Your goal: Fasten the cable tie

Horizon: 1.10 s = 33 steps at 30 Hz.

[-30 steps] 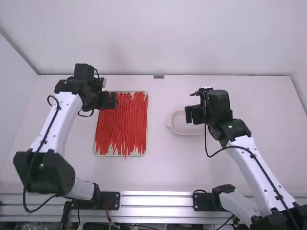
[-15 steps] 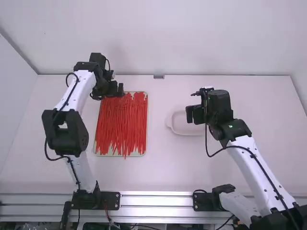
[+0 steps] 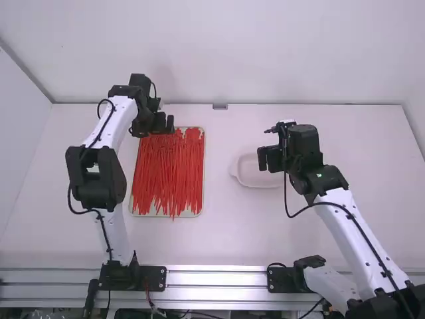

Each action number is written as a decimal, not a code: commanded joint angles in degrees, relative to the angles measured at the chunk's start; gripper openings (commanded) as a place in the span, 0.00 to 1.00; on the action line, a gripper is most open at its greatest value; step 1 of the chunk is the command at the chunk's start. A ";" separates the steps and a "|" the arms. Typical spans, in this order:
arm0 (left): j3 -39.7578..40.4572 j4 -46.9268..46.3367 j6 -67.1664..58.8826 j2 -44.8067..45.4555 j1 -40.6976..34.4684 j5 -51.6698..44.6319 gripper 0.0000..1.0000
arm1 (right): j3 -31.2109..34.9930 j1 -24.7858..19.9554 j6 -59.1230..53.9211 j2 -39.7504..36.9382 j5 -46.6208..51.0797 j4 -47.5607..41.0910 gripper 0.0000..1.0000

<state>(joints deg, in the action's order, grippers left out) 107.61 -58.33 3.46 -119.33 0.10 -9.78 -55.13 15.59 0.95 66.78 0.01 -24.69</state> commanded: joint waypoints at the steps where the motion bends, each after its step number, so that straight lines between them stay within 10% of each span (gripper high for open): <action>1: 0.70 -0.59 0.13 -1.88 -0.13 0.24 1.00 | -2.23 0.11 0.09 0.24 0.04 -0.70 0.98; 16: -6.80 6.78 3.63 -4.02 -0.09 5.40 0.98 | -2.23 0.09 0.26 0.24 0.04 -1.20 0.98; 33: -17.99 21.03 3.80 -4.02 -0.09 4.87 0.72 | -2.23 0.15 0.28 0.24 -0.13 -1.09 0.98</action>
<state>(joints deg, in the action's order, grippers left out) 90.61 -37.63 6.74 -122.58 0.10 -5.21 -55.13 15.64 1.06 66.78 -0.12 -25.74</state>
